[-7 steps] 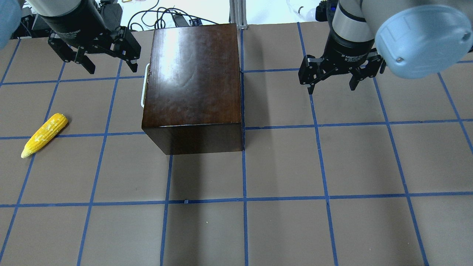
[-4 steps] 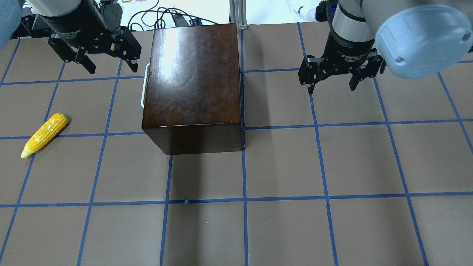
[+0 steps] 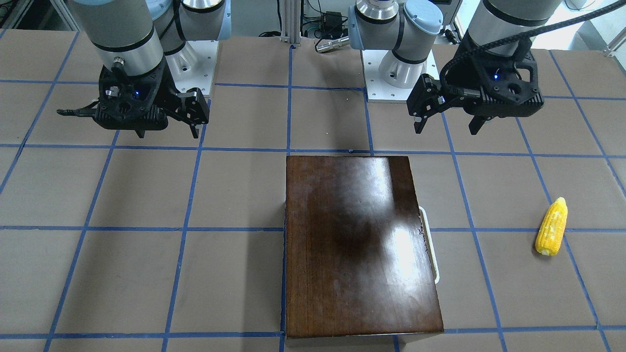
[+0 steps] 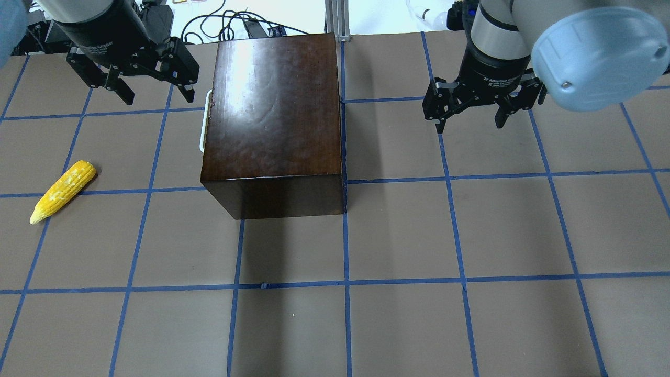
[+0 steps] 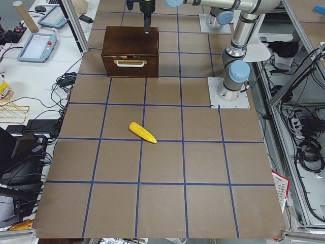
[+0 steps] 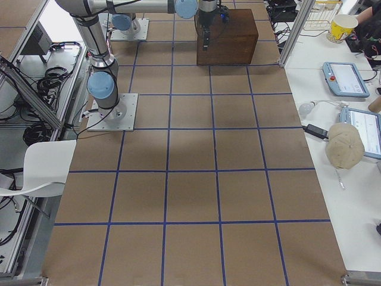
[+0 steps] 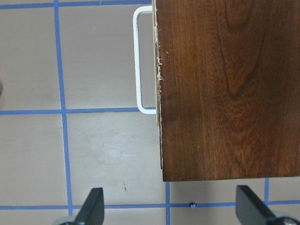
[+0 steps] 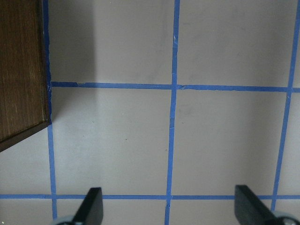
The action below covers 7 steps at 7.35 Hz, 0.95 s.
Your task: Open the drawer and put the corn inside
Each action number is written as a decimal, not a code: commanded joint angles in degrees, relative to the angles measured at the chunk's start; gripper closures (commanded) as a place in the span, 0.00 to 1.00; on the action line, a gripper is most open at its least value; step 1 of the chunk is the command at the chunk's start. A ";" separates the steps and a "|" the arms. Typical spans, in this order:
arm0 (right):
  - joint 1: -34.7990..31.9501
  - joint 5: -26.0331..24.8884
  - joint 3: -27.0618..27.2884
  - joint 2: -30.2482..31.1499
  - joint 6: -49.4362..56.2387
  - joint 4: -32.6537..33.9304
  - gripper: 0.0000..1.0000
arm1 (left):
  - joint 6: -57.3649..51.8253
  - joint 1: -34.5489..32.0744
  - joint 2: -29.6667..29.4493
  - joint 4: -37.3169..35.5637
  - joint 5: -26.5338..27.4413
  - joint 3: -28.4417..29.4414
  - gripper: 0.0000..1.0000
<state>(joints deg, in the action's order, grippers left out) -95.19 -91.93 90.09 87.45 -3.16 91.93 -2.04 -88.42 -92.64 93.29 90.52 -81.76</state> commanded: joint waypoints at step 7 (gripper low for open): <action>0.00 0.00 0.00 0.00 0.00 0.00 0.00 | -0.95 2.01 -0.78 1.10 -0.25 0.63 0.00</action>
<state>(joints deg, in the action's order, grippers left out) -95.19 -91.94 90.09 87.45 -3.16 91.93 -2.63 -87.08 -92.35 94.68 90.63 -81.48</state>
